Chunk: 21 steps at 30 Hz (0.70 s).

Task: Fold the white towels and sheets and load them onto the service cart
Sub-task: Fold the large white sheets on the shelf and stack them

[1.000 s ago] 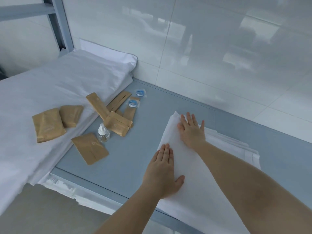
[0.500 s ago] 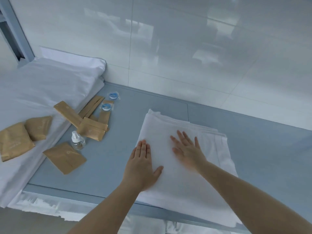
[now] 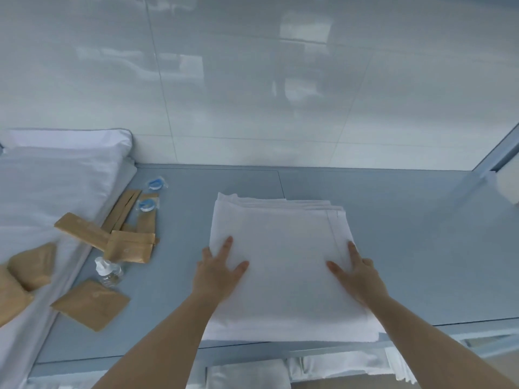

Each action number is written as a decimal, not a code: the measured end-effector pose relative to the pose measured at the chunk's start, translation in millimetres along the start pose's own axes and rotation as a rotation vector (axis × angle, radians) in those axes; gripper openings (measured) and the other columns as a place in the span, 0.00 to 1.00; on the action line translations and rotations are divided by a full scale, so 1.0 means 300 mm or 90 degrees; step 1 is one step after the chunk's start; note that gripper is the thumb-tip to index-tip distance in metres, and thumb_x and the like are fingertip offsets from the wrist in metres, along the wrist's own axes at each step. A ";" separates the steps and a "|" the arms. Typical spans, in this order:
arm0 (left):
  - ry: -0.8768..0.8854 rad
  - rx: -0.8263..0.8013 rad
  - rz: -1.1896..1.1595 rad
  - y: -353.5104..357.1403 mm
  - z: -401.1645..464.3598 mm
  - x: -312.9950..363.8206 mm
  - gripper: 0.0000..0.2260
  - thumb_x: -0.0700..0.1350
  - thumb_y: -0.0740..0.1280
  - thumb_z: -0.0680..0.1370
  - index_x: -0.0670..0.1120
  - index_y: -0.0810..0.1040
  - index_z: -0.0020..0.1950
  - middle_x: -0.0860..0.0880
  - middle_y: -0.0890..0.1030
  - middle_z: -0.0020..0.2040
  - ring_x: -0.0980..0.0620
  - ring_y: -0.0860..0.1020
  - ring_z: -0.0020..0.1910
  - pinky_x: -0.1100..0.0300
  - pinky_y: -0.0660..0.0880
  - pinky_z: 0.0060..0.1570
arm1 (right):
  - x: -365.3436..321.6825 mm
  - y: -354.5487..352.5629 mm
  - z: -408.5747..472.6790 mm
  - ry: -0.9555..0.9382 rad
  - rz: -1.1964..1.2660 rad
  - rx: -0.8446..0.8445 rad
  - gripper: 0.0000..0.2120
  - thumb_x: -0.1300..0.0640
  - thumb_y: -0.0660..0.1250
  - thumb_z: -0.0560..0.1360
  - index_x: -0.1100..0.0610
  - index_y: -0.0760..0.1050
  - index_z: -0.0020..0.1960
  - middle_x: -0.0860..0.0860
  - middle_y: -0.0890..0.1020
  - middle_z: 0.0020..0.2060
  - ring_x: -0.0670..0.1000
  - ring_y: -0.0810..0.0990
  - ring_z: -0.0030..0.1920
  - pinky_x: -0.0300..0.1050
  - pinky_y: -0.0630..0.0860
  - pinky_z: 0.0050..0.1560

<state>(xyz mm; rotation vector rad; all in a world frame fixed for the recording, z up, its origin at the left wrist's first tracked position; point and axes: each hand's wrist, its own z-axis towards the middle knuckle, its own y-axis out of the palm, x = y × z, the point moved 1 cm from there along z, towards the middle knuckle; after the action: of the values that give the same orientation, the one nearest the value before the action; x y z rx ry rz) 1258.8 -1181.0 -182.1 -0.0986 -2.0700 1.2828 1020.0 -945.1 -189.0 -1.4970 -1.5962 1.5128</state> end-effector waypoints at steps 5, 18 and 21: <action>-0.027 -0.007 0.020 0.007 -0.011 0.002 0.32 0.69 0.57 0.75 0.68 0.46 0.75 0.43 0.62 0.67 0.38 0.69 0.63 0.48 0.69 0.63 | 0.003 -0.002 -0.021 0.015 -0.005 -0.020 0.44 0.22 0.53 0.67 0.36 0.38 0.75 0.60 0.71 0.61 0.62 0.75 0.60 0.55 0.71 0.61; -0.054 0.008 0.039 0.079 -0.217 -0.032 0.32 0.70 0.57 0.74 0.69 0.46 0.75 0.41 0.65 0.64 0.35 0.70 0.62 0.47 0.67 0.64 | 0.141 0.020 -0.188 -0.022 0.051 -0.039 0.42 0.24 0.53 0.69 0.36 0.39 0.75 0.55 0.76 0.48 0.59 0.78 0.52 0.52 0.75 0.50; -0.067 -0.008 0.021 0.088 -0.278 -0.042 0.33 0.68 0.59 0.74 0.69 0.47 0.75 0.40 0.64 0.65 0.34 0.69 0.63 0.47 0.65 0.67 | 0.178 0.028 -0.226 -0.027 0.063 -0.053 0.42 0.23 0.53 0.68 0.35 0.39 0.75 0.56 0.77 0.53 0.60 0.77 0.53 0.54 0.76 0.52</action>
<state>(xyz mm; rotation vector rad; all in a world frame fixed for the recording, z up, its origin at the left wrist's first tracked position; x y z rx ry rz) 1309.8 -1109.1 -187.1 -0.0724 -2.1739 1.3195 1067.6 -872.8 -195.3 -1.6218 -1.6501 1.5573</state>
